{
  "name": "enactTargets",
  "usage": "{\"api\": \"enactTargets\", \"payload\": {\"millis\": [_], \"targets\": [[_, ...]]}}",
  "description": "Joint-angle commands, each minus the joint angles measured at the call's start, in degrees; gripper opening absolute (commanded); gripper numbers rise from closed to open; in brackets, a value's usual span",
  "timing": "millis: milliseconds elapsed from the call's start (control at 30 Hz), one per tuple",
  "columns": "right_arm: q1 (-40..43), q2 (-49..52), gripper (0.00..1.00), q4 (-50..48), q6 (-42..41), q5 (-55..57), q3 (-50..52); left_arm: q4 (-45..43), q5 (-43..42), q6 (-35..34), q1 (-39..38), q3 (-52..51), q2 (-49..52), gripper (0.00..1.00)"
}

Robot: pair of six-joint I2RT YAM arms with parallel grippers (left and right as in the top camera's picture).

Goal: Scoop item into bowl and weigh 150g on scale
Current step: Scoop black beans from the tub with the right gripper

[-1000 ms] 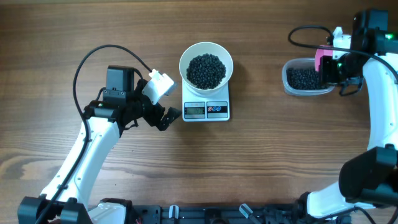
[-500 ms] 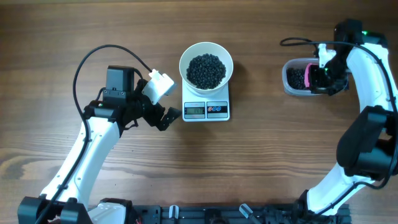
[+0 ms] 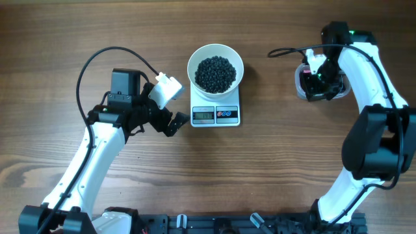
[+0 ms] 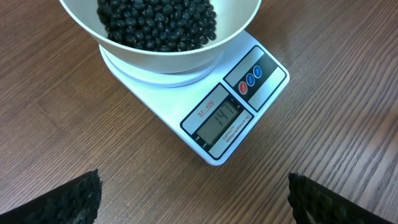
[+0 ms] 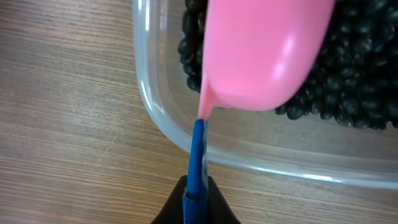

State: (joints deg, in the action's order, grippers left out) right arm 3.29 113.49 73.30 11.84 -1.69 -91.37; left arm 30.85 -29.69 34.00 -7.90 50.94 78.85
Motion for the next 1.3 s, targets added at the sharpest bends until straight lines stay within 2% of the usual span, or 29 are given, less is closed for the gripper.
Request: {"api": "enactTargets", "payload": {"millis": [0,100,333,733,933,1267], "targets": [[2.19,1.36,0.04,1.88,-0.09,-2.91,0.46,0.02,-0.46,0.28,0.15,-0.37,-0.09,1.00],[5.14,1.36,0.04,2.03,-1.53,-2.99,0.00,0.02,-0.46,0.26,0.15,-0.37,-0.09,1.00],[12.90,1.36,0.04,1.29,-1.14,-12.81,-0.39,0.02,-0.46,0.28,0.15,-0.37,-0.09,1.00],[13.66,-2.32,0.04,2.78,-0.63,-14.10,-5.18,0.02,-0.46,0.28,0.15,-0.37,-0.09,1.00],[14.36,-3.50,0.04,7.06,6.64,-25.73,-5.18,0.02,-0.46,0.28,0.15,-0.37,-0.09,1.00],[14.38,-4.66,0.04,6.47,7.69,-28.63,-5.18,0.02,-0.46,0.28,0.15,-0.37,-0.09,1.00]]}}
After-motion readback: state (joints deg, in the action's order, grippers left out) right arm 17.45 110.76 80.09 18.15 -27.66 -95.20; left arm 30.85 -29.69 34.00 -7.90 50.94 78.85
